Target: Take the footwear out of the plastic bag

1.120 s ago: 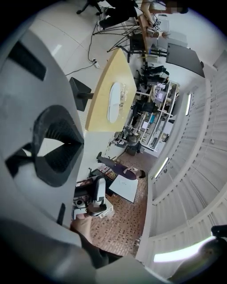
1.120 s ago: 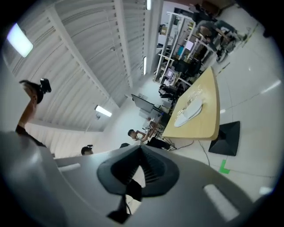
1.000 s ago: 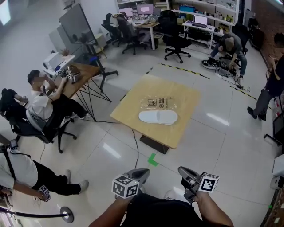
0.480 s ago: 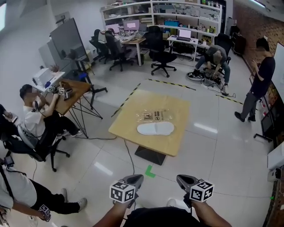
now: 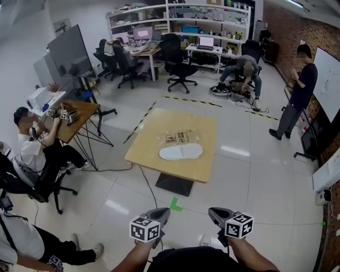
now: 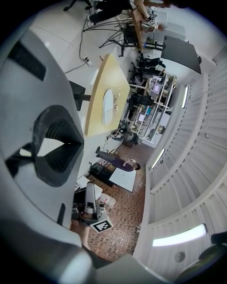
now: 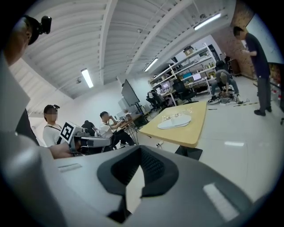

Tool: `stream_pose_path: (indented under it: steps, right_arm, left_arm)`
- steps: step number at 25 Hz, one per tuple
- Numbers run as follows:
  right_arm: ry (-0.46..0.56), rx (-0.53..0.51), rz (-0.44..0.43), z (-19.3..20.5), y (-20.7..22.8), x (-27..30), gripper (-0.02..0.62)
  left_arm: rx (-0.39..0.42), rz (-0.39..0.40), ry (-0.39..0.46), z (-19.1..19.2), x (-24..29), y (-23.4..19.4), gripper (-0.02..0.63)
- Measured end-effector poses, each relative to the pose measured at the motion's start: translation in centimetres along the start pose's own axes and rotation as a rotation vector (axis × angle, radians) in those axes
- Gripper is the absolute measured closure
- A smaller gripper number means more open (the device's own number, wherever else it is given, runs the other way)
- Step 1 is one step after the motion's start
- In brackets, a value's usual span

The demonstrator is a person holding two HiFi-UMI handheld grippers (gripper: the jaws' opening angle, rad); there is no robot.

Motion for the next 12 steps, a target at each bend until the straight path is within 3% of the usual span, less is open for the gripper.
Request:
stream_pose_path:
  steps: [12]
  right_arm:
    - [0.049,0.012,0.036,-0.3,1.4,-1.5,0.595]
  left_arm:
    - [0.034,0.009,0.006,-0.6,0.6,0.4,0.600]
Point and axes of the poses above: the fingertips, and each gripper's own axes: x forward along the fingers, y to its right, z out of its underside, the point moved 3 cm from there along -x, backward along the fingers, and after that the axes turned 6 degrees about x, right-handed, at the moved point
